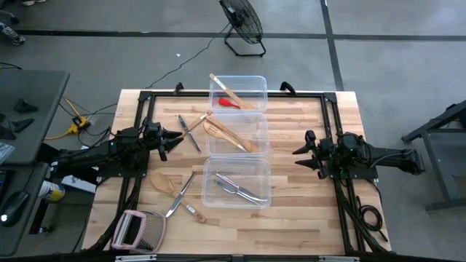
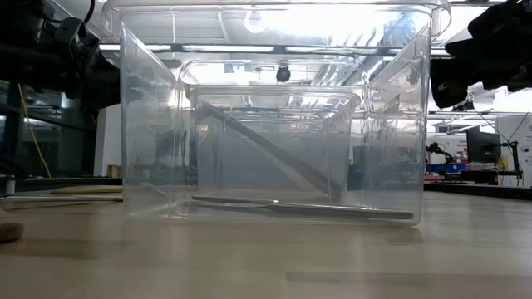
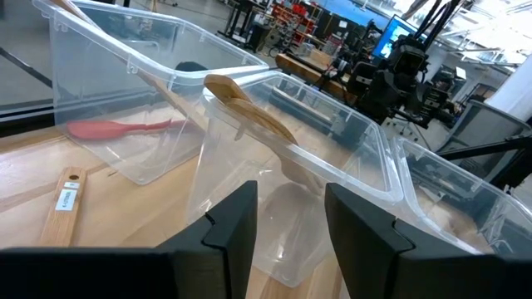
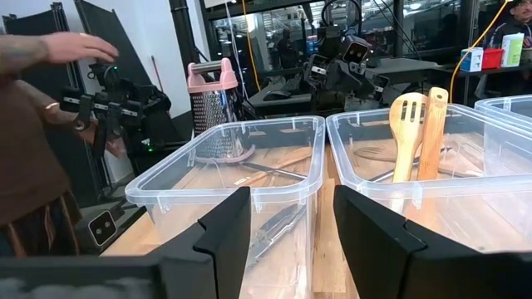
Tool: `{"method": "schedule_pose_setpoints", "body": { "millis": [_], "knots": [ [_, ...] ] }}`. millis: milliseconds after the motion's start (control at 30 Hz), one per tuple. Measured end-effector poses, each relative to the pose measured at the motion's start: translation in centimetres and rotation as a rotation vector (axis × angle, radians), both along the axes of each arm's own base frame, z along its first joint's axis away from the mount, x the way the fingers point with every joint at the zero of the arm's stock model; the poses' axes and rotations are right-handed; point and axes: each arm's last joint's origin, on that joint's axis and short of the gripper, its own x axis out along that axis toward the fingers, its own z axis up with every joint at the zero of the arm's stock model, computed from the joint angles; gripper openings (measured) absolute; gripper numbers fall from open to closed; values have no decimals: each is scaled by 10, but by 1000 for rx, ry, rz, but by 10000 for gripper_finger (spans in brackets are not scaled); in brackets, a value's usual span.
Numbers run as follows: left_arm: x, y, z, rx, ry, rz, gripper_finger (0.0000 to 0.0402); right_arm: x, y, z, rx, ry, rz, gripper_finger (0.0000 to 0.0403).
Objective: Pick & Place Kitchen Items
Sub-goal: Put the silver knife into the bottom transparent bin
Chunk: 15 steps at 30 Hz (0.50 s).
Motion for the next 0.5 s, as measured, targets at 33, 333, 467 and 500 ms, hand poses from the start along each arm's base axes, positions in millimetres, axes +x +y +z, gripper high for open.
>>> {"method": "schedule_pose_setpoints", "body": {
  "millis": [33, 333, 467, 500],
  "knots": [
    [0, 0, 0, 0, -1, 0, 143, 0, 0, 0, 0, 0, 0, 165],
    [0, 0, 0, -9, -3, 1, 143, 0, 0, 0, 0, 1, 0, 165],
    [0, 0, 0, -9, -3, 1, 143, 0, 0, 0, 0, 1, 0, 165],
    [0, 0, 0, -9, -5, 1, 143, 0, 0, 0, 0, 1, 0, 165]
  ]
}}
